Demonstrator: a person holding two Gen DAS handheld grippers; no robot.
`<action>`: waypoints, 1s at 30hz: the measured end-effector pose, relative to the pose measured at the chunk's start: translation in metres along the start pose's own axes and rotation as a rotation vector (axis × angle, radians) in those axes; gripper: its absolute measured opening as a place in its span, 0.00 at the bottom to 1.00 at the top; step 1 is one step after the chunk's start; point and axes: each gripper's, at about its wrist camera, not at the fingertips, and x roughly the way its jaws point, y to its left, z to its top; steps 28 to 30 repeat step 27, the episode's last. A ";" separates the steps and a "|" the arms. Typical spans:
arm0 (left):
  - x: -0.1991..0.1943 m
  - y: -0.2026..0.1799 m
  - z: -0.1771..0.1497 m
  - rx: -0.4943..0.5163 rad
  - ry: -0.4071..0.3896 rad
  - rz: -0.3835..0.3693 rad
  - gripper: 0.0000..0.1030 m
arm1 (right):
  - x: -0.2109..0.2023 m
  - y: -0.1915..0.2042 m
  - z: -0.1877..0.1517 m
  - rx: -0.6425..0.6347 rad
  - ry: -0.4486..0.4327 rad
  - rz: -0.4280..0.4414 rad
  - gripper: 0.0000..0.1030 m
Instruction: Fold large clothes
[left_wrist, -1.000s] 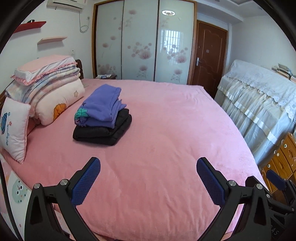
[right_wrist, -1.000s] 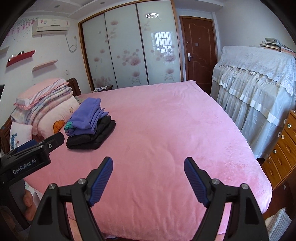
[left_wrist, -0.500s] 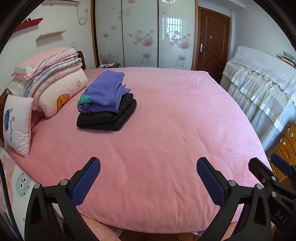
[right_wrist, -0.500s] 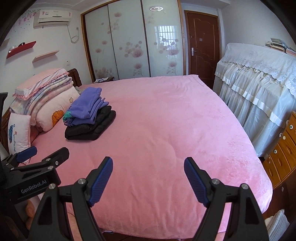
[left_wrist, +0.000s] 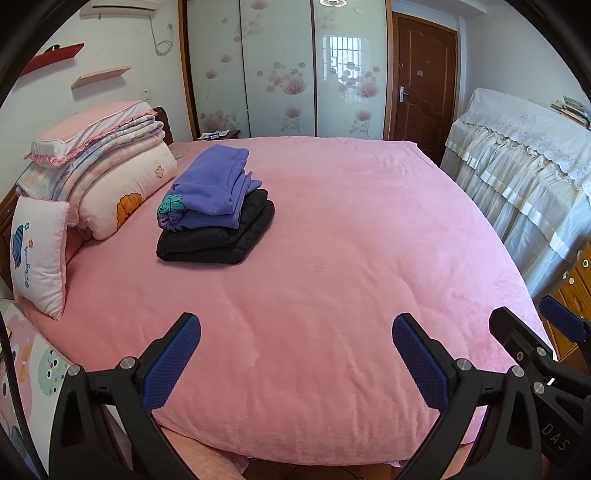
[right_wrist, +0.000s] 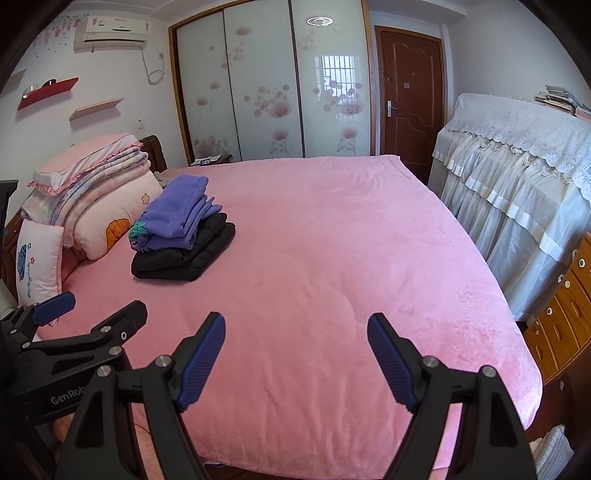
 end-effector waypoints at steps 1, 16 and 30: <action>0.001 0.000 0.000 -0.004 0.004 -0.005 1.00 | 0.000 0.000 0.000 0.000 0.001 -0.001 0.78; 0.009 -0.003 0.004 -0.005 0.021 -0.037 1.00 | 0.006 -0.007 -0.002 0.021 0.009 -0.013 0.78; 0.009 -0.012 0.001 0.010 0.026 -0.033 0.99 | 0.007 -0.012 -0.003 0.027 0.008 -0.020 0.78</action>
